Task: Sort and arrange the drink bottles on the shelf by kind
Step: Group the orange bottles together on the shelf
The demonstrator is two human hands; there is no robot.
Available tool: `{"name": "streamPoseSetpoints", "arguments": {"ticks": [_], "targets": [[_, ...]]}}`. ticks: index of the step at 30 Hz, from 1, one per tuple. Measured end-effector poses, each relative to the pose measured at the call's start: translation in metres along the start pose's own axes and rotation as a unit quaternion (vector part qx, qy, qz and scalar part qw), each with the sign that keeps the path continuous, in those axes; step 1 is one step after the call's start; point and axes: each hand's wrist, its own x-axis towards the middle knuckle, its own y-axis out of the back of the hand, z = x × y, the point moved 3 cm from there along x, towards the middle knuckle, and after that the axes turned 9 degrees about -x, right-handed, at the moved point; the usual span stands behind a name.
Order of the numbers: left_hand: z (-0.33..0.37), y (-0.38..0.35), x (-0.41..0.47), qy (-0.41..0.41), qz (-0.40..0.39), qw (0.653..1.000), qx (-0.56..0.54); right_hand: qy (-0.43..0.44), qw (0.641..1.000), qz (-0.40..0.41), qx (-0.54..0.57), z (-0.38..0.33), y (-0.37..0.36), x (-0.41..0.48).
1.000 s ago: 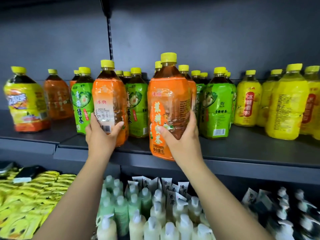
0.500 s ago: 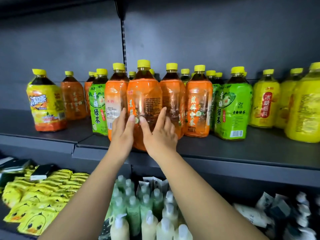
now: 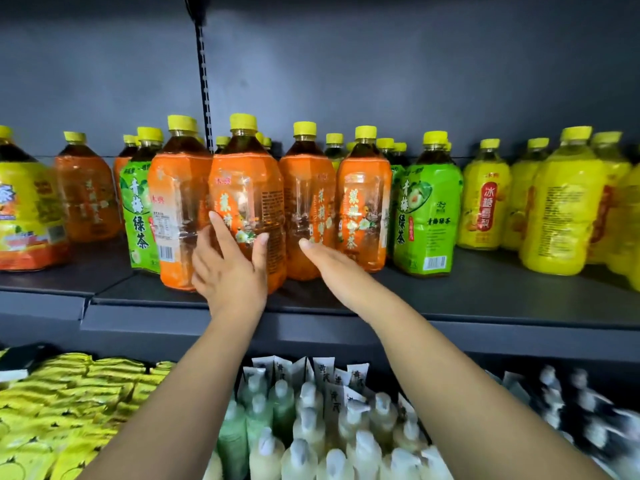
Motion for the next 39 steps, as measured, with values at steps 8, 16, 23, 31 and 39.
{"name": "streamPoseSetpoints", "arguments": {"ticks": [8,16,23,31,39], "targets": [[0.070,-0.030,-0.033,-0.251,-0.118,0.954,-0.114,-0.109,0.925,0.361,-0.048,0.065,0.124,0.016],[0.105,-0.124,-0.017,-0.048,-0.165,0.985,-0.032,-0.144,0.966,0.203,0.062,0.113,0.141,0.031],[0.119,-0.148,-0.005,0.051,-0.088,0.994,-0.030,-0.097,0.972,0.177,0.124,0.132,0.168,0.021],[0.115,-0.147,-0.008,0.035,-0.127,0.985,-0.110,-0.154,0.937,0.299,0.091,0.134,0.174,0.011],[0.092,-0.081,-0.026,-0.022,-0.140,0.977,-0.158,-0.107,0.913,0.366,-0.145,0.103,0.166,-0.005]]}}
